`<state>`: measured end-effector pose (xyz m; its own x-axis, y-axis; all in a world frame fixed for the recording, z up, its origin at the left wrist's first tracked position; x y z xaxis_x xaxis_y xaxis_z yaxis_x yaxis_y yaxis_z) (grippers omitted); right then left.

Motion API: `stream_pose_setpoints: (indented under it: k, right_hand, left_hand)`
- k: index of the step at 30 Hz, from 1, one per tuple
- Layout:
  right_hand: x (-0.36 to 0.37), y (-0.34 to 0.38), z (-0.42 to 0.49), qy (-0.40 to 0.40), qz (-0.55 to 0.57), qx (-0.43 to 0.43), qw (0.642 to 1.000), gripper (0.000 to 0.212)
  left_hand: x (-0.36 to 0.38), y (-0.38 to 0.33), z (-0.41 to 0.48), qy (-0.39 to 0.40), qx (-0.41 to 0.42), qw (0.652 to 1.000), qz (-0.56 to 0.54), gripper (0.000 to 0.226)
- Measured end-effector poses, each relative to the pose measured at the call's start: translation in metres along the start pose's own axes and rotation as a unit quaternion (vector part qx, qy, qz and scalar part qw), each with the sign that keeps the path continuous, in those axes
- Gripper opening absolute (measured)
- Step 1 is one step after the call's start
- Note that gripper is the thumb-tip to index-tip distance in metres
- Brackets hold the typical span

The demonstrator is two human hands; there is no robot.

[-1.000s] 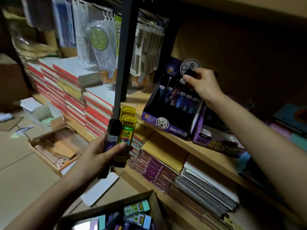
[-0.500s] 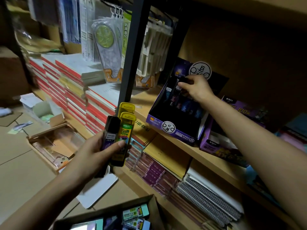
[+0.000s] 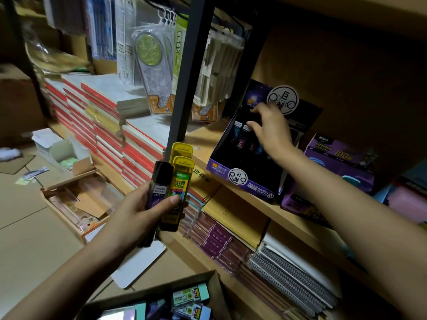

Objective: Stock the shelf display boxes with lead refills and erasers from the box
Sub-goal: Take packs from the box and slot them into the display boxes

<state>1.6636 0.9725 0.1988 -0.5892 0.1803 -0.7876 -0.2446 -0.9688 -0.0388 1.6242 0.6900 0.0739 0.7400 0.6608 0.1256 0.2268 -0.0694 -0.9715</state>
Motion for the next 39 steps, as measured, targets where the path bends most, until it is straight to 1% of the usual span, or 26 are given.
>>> stream_pose_setpoints:
  k: [3,6,9,10,11,12,13,14,15,16,17,18,20,21,23,24,27,29,32,34,36,39]
  right_hand:
    - [0.0,0.004,0.0,-0.004,-0.067,-0.032,0.997,0.028]
    - [-0.003,0.0,0.004,0.025,-0.073,-0.017,0.997,0.029]
    - [-0.014,0.007,-0.001,0.048,-0.077,-0.014,0.996,0.04]
    - [-0.018,0.013,-0.007,0.044,-0.053,-0.012,0.998,0.042]
    - [-0.021,0.021,-0.015,0.041,0.004,0.001,0.999,0.04]
    - [-0.022,0.03,-0.026,0.047,0.092,0.025,0.994,0.033]
    - [-0.02,0.043,-0.039,0.07,0.2,0.058,0.976,0.025]
    - [-0.017,0.058,-0.054,0.104,0.313,0.093,0.939,0.017]
    - [-0.013,0.074,-0.07,0.135,0.409,0.126,0.894,0.013]
    - [-0.011,0.087,-0.084,0.153,0.474,0.148,0.855,0.012]
    - [-0.011,0.097,-0.095,0.157,0.515,0.159,0.827,0.012]
    - [-0.011,0.103,-0.104,0.152,0.543,0.166,0.809,0.012]
    - [-0.011,0.108,-0.116,0.135,0.575,0.184,0.786,0.015]
    - [-0.012,0.106,-0.12,0.129,0.577,0.195,0.782,0.02]
    - [-0.017,0.101,-0.128,0.124,0.567,0.213,0.786,0.028]
    - [-0.02,0.096,-0.132,0.119,0.563,0.221,0.788,0.028]
    - [-0.032,0.081,-0.149,0.088,0.56,0.259,0.782,0.018]
    - [-0.042,0.07,-0.162,0.063,0.562,0.278,0.776,0.01]
    - [-0.06,0.049,-0.177,0.014,0.552,0.294,0.78,0.008]
    - [-0.079,0.027,-0.182,-0.038,0.534,0.311,0.785,0.01]
    - [-0.105,-0.001,-0.183,-0.104,0.489,0.301,0.812,0.014]
    - [-0.141,-0.035,-0.181,-0.166,0.375,0.262,0.874,0.017]
  left_hand:
    - [0.001,0.001,0.0,0.006,0.003,1.0,-0.007,0.042]
    - [0.003,0.005,0.001,0.013,-0.003,1.0,-0.011,0.039]
    - [0.006,0.007,0.001,0.026,-0.006,1.0,-0.011,0.036]
    - [0.008,0.008,0.001,0.03,-0.006,0.999,-0.008,0.036]
    - [0.01,0.008,0.0,0.035,-0.007,0.999,-0.003,0.036]
    - [0.011,0.008,0.0,0.039,-0.01,0.999,0.001,0.036]
    - [0.013,0.009,0.0,0.045,-0.014,0.999,0.0,0.037]
    - [0.015,0.01,0.0,0.053,-0.021,0.998,-0.005,0.037]
    - [0.017,0.01,-0.001,0.062,-0.028,0.998,-0.009,0.038]
    - [0.019,0.011,-0.001,0.073,-0.034,0.997,-0.01,0.038]
    - [0.023,0.011,-0.002,0.083,-0.038,0.996,-0.012,0.038]
    - [0.026,0.011,-0.003,0.094,-0.042,0.995,-0.013,0.039]
    - [0.035,0.011,-0.005,0.11,-0.048,0.993,-0.012,0.04]
    - [0.04,0.01,-0.006,0.116,-0.049,0.992,-0.009,0.04]
    - [0.049,0.008,-0.009,0.123,-0.047,0.991,0.003,0.038]
    - [0.055,0.007,-0.009,0.124,-0.045,0.991,0.012,0.037]
    - [0.074,0.004,-0.013,0.136,-0.04,0.989,0.031,0.029]
    - [0.09,0.004,-0.015,0.154,-0.04,0.987,0.035,0.03]
    - [0.109,0.006,-0.016,0.161,-0.037,0.985,0.052,0.037]
    - [0.118,0.006,-0.017,0.152,-0.03,0.985,0.071,0.039]
    - [0.125,0.007,-0.017,0.15,-0.029,0.986,0.072,0.033]
    - [0.132,0.009,-0.016,0.149,-0.036,0.986,0.062,0.021]
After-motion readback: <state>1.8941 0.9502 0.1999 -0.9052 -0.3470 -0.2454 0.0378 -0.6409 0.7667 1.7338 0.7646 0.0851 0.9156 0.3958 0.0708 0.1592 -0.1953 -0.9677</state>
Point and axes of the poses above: each hand's wrist, its own z-axis towards the middle knuckle, its own x-axis out of the palm, y = z × x, the point moved 5 cm from there along z, towards the middle knuckle, and after that the axes turned 15 degrees about -x, right-handed, at the moved point
